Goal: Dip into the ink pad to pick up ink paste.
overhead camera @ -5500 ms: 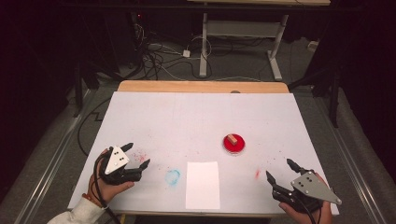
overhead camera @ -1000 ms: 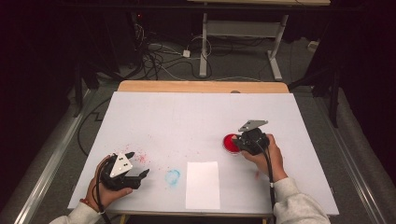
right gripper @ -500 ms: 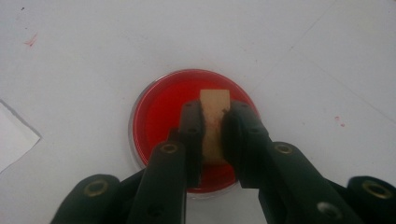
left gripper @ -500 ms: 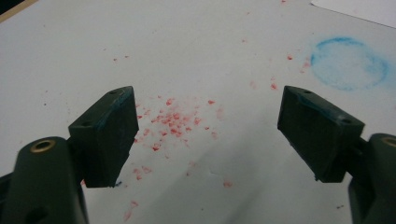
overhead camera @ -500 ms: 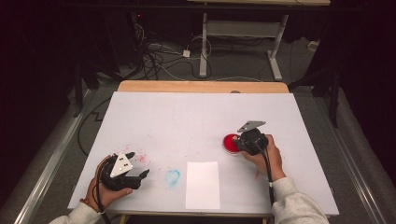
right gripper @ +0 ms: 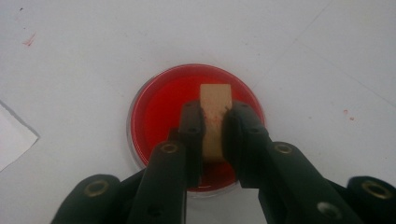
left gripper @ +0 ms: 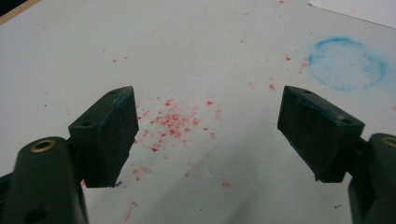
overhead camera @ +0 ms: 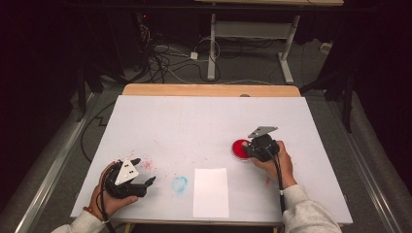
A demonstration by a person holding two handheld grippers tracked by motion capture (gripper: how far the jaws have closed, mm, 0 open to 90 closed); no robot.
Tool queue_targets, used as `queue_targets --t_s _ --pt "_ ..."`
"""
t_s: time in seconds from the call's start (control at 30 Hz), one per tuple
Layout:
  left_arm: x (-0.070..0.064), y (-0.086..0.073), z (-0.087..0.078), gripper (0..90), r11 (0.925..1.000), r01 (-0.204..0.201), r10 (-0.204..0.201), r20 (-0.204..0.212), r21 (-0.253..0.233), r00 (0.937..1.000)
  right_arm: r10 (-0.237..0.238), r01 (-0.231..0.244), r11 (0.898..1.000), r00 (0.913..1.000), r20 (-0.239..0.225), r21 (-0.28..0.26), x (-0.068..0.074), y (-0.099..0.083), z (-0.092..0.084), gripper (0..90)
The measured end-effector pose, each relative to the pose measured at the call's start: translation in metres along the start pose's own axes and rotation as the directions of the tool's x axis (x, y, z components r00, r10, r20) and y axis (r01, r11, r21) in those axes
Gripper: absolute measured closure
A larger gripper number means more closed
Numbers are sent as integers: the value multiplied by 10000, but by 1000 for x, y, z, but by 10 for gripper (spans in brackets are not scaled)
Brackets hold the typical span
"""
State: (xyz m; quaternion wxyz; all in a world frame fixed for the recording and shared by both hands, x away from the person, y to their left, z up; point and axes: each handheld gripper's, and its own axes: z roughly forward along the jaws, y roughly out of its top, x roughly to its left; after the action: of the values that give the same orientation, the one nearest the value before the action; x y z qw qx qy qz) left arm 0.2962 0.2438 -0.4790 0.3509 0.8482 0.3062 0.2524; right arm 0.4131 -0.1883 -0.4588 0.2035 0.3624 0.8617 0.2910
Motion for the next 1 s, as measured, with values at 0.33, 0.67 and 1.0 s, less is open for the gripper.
queue_targets --t_s 0.33,0.67,1.0 --pt "-1 1 3 215 9997 143 -144 54 195 9999 122 -120 9999 9998 -149 103 -2 1 1 764" --pt "-2 1 4 216 9997 127 -129 89 200 9999 171 -164 9995 9995 -250 270 -4 3 2 764" --pt "1 0 3 216 9996 215 -217 101 193 9997 236 -232 9997 9989 -399 118 -7 3 0 763"
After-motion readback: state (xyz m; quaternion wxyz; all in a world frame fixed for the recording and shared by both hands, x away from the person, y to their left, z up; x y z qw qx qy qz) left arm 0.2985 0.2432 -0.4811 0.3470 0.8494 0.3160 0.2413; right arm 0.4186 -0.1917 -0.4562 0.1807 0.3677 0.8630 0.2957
